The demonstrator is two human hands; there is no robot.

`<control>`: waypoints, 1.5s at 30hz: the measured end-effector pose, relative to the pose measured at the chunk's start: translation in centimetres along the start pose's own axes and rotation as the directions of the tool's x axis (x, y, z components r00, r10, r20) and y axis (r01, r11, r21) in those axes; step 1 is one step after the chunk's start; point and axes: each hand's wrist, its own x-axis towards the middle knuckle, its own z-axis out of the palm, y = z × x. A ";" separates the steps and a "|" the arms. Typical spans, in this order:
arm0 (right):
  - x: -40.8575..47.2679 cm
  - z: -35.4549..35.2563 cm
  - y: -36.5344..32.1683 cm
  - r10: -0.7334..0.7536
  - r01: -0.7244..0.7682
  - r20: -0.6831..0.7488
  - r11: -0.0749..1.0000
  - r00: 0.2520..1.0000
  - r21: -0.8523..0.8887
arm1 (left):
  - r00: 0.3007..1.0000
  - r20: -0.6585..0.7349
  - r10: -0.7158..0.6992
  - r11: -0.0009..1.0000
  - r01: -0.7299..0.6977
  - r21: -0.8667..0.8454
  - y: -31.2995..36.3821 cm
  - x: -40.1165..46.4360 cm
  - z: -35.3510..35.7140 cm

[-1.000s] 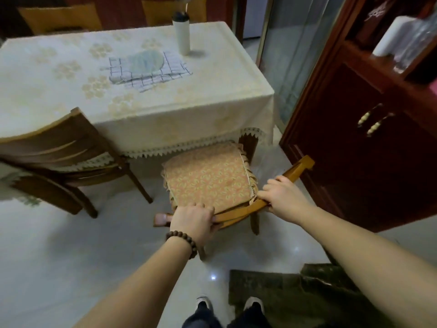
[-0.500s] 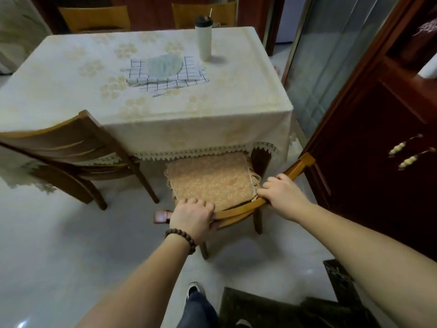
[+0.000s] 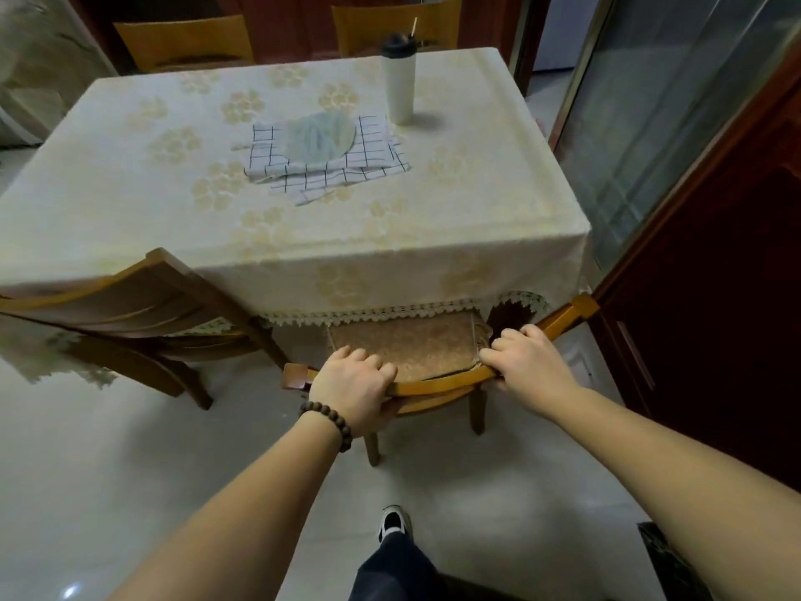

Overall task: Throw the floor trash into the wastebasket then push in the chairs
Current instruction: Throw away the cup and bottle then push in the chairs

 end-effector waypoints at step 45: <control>9.2 -1.0 8.1 -0.053 0.091 0.300 0.989 0.952 -0.115 | 0.978 -0.007 -0.208 0.977 0.208 0.039 -7.5 8.9 -0.6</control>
